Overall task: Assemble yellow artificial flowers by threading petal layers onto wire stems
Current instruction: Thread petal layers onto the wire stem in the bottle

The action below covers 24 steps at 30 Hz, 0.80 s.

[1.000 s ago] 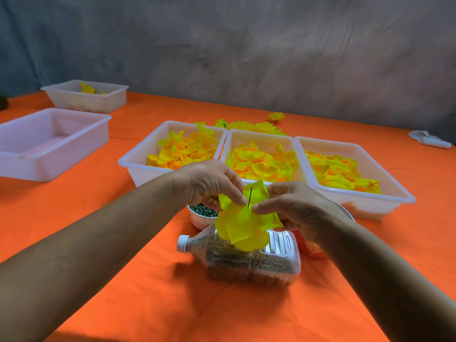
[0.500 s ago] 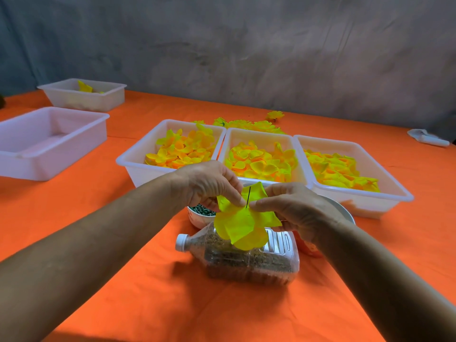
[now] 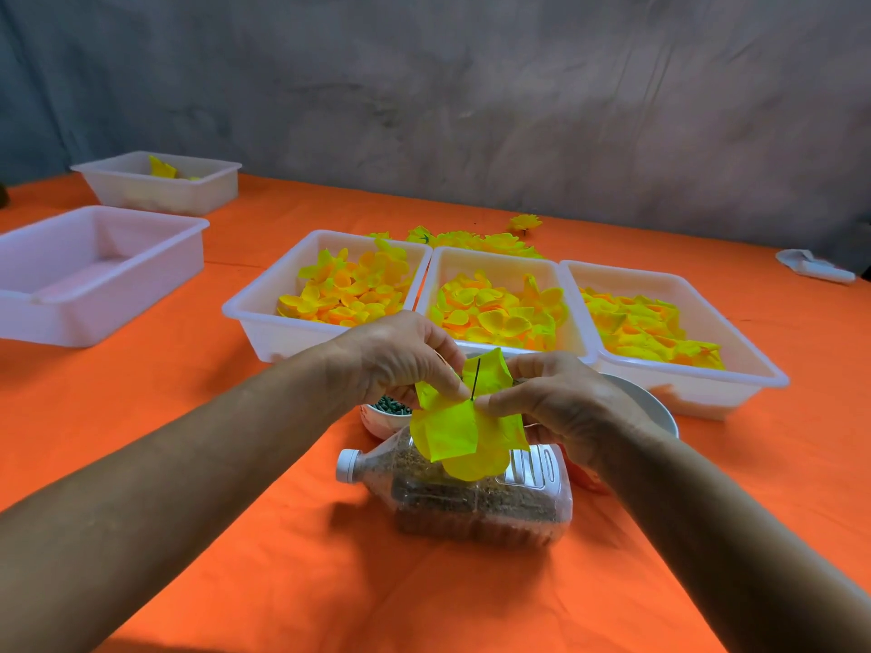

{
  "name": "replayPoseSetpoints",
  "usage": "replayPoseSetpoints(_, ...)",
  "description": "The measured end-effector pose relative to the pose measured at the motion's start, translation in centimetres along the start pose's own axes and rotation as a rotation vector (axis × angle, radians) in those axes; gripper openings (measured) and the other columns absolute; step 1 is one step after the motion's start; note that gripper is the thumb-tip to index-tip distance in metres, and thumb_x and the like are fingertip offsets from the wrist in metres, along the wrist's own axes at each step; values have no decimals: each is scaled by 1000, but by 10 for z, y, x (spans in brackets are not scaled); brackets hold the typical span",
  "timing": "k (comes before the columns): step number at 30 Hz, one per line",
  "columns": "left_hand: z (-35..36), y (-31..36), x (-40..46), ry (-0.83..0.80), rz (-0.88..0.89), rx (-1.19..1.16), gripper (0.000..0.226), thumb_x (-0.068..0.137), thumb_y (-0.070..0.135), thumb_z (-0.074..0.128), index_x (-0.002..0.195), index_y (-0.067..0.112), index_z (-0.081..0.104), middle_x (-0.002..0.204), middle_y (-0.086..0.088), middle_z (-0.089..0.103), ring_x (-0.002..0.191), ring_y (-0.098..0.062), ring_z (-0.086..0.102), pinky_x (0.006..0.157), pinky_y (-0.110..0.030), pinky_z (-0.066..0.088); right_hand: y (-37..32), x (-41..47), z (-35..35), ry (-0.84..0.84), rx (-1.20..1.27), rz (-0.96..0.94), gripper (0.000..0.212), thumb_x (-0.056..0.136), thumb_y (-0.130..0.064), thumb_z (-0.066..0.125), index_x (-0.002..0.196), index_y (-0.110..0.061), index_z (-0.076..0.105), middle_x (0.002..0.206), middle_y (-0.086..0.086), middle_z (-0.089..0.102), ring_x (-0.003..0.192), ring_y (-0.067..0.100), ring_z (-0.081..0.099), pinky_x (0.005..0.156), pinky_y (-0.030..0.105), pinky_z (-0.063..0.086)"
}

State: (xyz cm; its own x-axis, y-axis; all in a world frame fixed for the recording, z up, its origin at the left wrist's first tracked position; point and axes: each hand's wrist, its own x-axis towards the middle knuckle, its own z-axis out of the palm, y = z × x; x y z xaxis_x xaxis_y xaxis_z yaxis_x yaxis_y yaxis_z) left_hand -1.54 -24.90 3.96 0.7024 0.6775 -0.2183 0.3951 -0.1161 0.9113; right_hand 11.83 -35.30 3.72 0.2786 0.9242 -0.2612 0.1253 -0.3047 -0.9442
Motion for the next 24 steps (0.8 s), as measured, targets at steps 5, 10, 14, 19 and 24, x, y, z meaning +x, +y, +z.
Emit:
replayPoseSetpoints(5, -1, 2, -2, 0, -10, 7, 23, 67, -2, 78, 75, 13, 64, 52, 9, 57, 55, -8, 55, 42, -17, 43, 1, 1, -1, 9, -2, 10, 22, 73, 5, 70, 92, -5, 70, 75, 10, 71, 60, 18, 67, 56, 25, 56)
replayPoseSetpoints(10, 0, 5, -3, 1, -1, 65, 25, 67, -1, 79, 79, 15, 65, 66, 2, 59, 53, -7, 55, 42, -16, 42, 0, 1, -1, 2, -14, 7, 19, 72, 7, 70, 85, -7, 70, 70, 8, 70, 56, 16, 67, 49, 21, 53)
replayPoseSetpoints(14, 1, 4, -3, -10, 10, 86, 27, 67, -4, 78, 82, 14, 64, 68, -1, 60, 58, -11, 58, 44, -16, 43, -1, 1, -1, -9, -23, 0, 18, 72, 8, 70, 77, -10, 68, 63, 5, 70, 51, 14, 66, 44, 18, 48)
replayPoseSetpoints(19, 1, 4, -2, 0, 3, 107, 28, 67, -4, 79, 82, 14, 64, 68, -1, 60, 54, -8, 58, 42, -16, 42, -3, 3, 1, 11, -39, -11, 22, 72, 12, 69, 69, -10, 65, 55, 2, 67, 45, 13, 63, 40, 15, 43)
replayPoseSetpoints(24, 3, 2, -1, 12, 11, 144, 29, 66, 0, 80, 84, 16, 64, 70, -1, 59, 62, -12, 56, 50, -20, 42, -2, 3, 2, 25, -107, -15, 21, 72, 9, 70, 69, -11, 65, 50, 0, 64, 40, 10, 59, 38, 11, 38)
